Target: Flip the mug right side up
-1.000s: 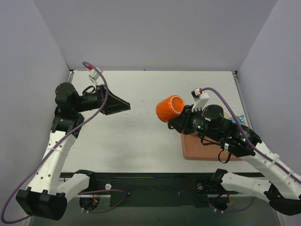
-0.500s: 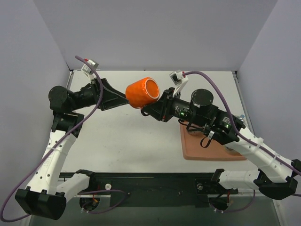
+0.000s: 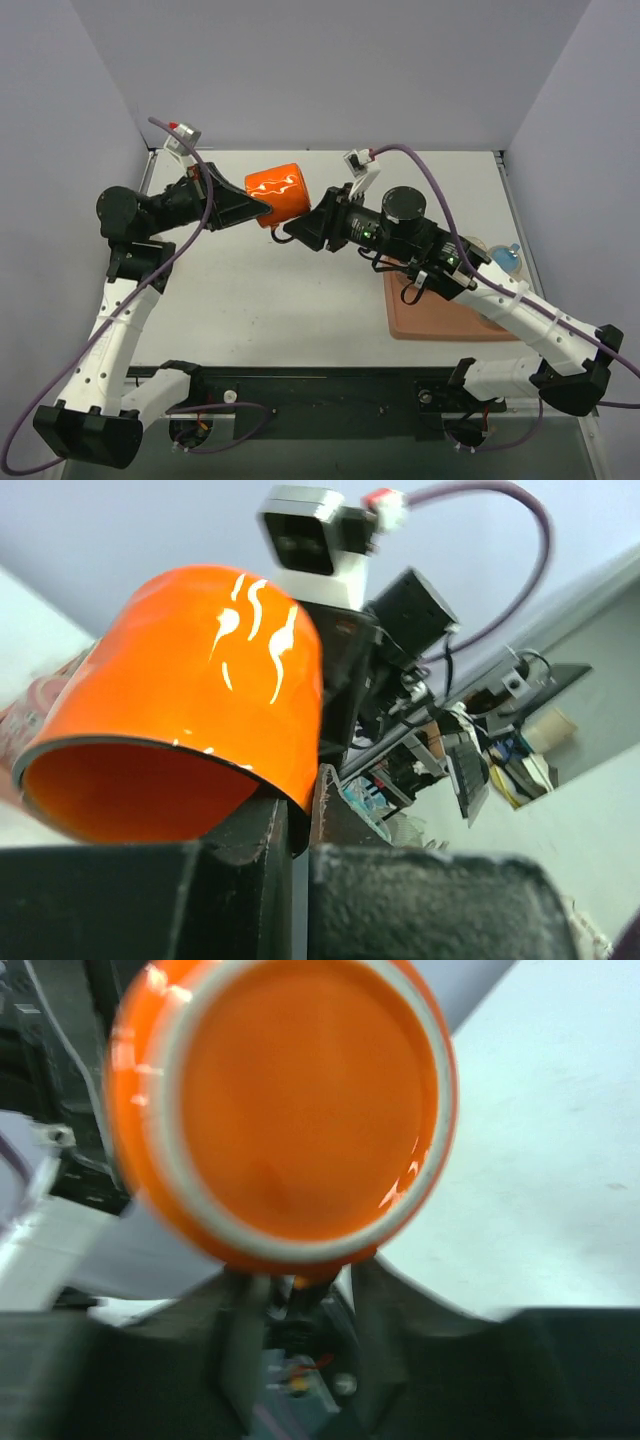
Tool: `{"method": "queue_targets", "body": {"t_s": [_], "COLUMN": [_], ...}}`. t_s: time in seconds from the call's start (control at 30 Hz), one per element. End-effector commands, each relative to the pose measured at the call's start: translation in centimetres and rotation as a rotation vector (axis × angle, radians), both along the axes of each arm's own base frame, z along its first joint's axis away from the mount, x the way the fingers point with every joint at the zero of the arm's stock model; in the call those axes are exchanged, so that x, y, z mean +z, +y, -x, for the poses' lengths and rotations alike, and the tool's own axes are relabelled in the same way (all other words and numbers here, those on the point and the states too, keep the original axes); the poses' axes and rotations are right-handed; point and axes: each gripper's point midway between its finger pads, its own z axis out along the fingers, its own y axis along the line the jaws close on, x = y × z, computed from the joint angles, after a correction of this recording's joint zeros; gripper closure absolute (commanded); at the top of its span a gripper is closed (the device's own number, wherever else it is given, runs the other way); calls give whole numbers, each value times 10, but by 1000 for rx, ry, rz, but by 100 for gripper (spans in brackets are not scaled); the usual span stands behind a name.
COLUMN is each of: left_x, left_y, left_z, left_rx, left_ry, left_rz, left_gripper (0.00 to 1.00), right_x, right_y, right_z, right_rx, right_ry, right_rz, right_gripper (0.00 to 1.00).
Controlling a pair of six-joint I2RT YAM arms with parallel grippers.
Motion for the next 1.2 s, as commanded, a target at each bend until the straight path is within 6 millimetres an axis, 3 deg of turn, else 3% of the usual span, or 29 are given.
{"method": "queue_targets", "body": {"t_s": [0.0,0.03,0.07,0.1,0.13,0.17,0.27,0.4,0.5,0.67,0.83,1.07,1.17], "left_x": [-39,-53,-76,-111,-126,-155,-213,-282,-324,-359,-381,-385,-391], "left_y": [25,31,40,50,58,76,122,185,221,274,307,322,317], "left_z": [-55,-66,-76,-79,-87,-92,-97,-66,-32,-1,-3,-20,-25], "left_rx": [251,320,387,453,497,592,658,516,368,298,317,310,244], "left_ry": [167,220,220,346,242,282,168,150,140,183,58,49,22], "left_rz": [-88,-127,-236,-342,-488,-635,-1042,-1550,-1796,-2007,-2032,-1961,-1886], "left_gripper": [100,100,100,100,100,100,100,100,100,100,100,100,100], "right_x": [-22,-42,-55,-71,-79,-91,-115,-130,-140,-142,-140,-137,-138], "right_y": [-46,-64,-75,-91,-101,-113,-134,-141,-145,-140,-135,-129,-129], "right_z": [-33,-42,-44,-47,-46,-46,-39,-34,-33,-32,-33,-35,-34], "right_rx": [-238,-328,-368,-428,-455,-494,-533,-538,-549,-517,-489,-467,-467], "right_ry": [-13,19,34,55,61,74,96,100,103,87,63,56,56], "right_rz": [77,152,189,256,287,342,428,464,489,512,529,535,531], "right_gripper": [51,38,36,31,29,28,28,27,27,27,27,27,27]}}
